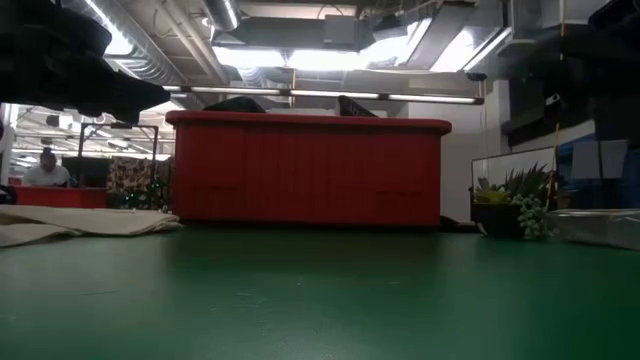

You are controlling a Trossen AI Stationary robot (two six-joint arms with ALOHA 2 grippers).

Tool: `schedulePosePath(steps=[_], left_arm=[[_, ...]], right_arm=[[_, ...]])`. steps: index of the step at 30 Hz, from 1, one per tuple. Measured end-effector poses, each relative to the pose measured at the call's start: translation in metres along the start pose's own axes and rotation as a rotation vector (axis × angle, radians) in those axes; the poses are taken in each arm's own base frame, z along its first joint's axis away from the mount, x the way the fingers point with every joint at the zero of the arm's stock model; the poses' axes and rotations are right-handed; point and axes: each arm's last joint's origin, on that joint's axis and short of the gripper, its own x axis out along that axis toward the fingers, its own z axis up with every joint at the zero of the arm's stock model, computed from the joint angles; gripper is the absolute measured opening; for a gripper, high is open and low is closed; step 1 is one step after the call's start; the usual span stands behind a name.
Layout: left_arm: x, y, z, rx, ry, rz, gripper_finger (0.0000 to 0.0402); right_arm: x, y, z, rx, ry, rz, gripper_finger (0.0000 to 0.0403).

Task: Fold Laundry from Bin
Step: Fold the gray shorts

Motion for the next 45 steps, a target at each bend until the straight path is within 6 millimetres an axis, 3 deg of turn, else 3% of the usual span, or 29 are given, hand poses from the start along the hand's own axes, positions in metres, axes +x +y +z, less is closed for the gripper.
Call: schedulePosePath(steps=[5,13,18,29,36,45], left_arm=[[0.000,0.000,0.000,-0.007,0.000,0.000,0.0074],[0.000,0.000,0.000,-0.007,-0.001,0.000,0.0074],[0.000,0.001,0.000,-0.006,0.000,0.019,0.0074],[0.000,0.001,0.001,0.027,-0.008,0.023,0.0074],[0.000,0.001,0.008,0.029,-0.078,0.028,0.0074],[0.000,0.001,0.008,0.029,-0.084,0.029,0.0074]], right_arm=[[0.000,0.000,0.002,0.058,-0.017,-0.003,0.0177],[0.000,-0.002,0.003,0.080,-0.034,-0.060,0.0271],[0.000,-0.001,0.010,0.091,-0.106,-0.053,0.0302],[-0.003,-0.001,0.024,0.064,-0.262,-0.083,0.0297],[-0.003,-0.001,0.033,0.049,-0.275,-0.140,0.0296],[0.019,0.005,0.071,-0.071,-0.187,-0.230,0.0296]])
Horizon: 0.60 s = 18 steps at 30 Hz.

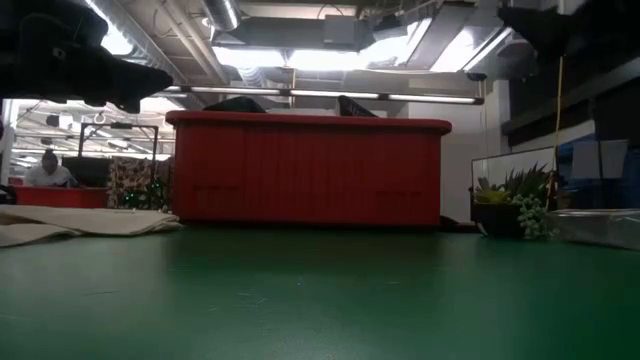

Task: Fold Laundry from Bin
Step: Fold the gray shorts

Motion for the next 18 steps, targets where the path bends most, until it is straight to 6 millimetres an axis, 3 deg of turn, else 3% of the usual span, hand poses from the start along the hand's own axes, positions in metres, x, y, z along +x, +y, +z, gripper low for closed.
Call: schedulePosePath(steps=[11,18], left_arm=[[0.000,0.000,0.000,0.000,0.000,0.000,0.0074],[0.000,0.000,0.000,0.000,0.001,0.000,0.0074]], right_arm=[[0.076,0.017,0.044,-0.367,0.149,-0.359,0.0296],[0.144,-0.003,0.059,-0.479,0.222,-0.506,0.0296]])
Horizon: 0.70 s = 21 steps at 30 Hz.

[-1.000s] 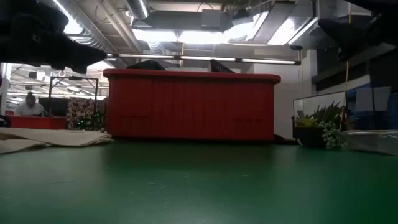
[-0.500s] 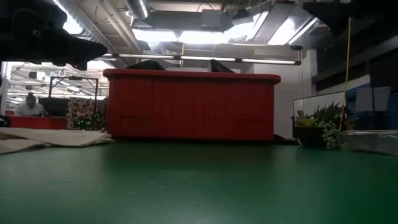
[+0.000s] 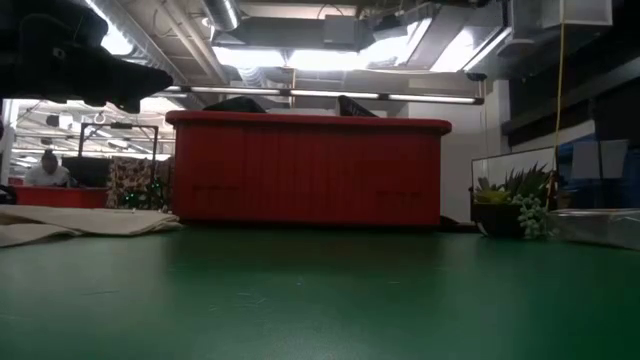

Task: Fold Laundry from Bin
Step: Fold the gray shorts

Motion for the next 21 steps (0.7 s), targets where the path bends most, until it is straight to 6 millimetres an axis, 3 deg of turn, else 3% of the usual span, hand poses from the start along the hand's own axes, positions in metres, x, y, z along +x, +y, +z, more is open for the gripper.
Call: schedulePosePath(steps=[8,15,21], left_arm=[[0.000,0.000,0.000,-0.001,0.000,0.000,0.0074],[0.000,0.000,0.000,-0.001,0.000,0.000,0.0074],[0.000,0.000,0.000,-0.001,0.000,0.000,0.0074]], right_arm=[[0.076,-0.011,-0.004,-0.110,0.190,-0.032,0.0296],[0.122,-0.026,-0.015,-0.133,0.261,-0.123,0.0296],[0.155,-0.048,-0.038,-0.141,0.326,-0.166,0.0296]])
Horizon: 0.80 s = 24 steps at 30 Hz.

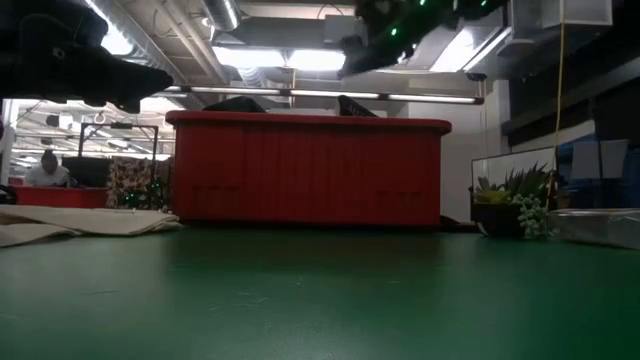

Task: Fold Laundry from Bin
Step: Fold the gray shorts

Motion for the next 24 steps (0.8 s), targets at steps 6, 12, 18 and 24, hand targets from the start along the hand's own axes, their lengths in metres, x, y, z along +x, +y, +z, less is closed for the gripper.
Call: schedulePosePath(steps=[6,12,18,24], left_arm=[[0.000,0.000,0.000,0.000,0.000,0.000,0.0074],[0.000,0.000,0.000,0.000,0.000,0.000,0.0074],[0.000,0.000,0.000,0.000,0.000,0.000,0.0074],[0.000,0.000,0.000,0.000,0.000,0.000,0.0074]], right_arm=[[0.025,-0.013,-0.019,-0.007,0.064,-0.035,0.0296],[0.038,-0.024,-0.030,-0.005,0.093,-0.042,0.0296],[0.046,-0.028,-0.037,0.052,0.078,0.036,0.0296],[0.061,-0.025,-0.049,0.069,0.088,0.041,0.0276]])
